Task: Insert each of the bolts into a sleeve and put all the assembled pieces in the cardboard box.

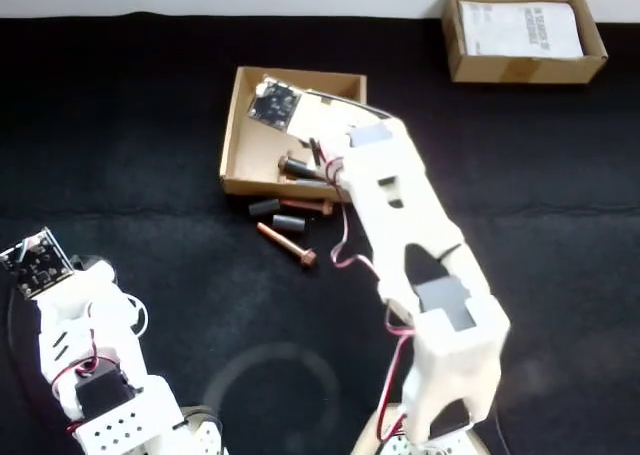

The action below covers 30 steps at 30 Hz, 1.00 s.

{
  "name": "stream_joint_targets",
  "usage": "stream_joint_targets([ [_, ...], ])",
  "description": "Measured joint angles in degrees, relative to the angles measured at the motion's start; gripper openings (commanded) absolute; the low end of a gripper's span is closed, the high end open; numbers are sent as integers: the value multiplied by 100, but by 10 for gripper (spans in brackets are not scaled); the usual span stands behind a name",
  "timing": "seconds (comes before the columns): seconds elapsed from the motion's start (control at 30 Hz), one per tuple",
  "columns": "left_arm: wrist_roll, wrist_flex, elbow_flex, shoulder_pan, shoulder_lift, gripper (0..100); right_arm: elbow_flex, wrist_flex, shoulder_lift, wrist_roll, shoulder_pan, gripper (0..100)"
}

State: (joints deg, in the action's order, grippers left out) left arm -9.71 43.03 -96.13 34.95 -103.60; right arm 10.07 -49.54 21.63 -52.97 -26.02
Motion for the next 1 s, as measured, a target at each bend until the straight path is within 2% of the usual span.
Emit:
stream_joint_targets([
  [0.13,0,0,0,0,0,8,659,-835,308,-62,-114,156],
  [0.37,0,35,0,0,0,8,1486,-1908,343,-105,-316,161],
  [0.5,0,519,0,0,0,8,2031,-2681,352,-53,-387,161],
  [0.6,0,853,0,0,0,8,2593,-3552,352,501,-571,161],
  [0.73,0,905,0,0,0,9,3059,-4791,343,1213,-1011,161],
  [0.83,0,905,0,0,0,9,3051,-4993,343,1626,-1257,161],
  [1.0,0,905,0,0,0,9,2365,-5064,343,1793,-1407,161],
])
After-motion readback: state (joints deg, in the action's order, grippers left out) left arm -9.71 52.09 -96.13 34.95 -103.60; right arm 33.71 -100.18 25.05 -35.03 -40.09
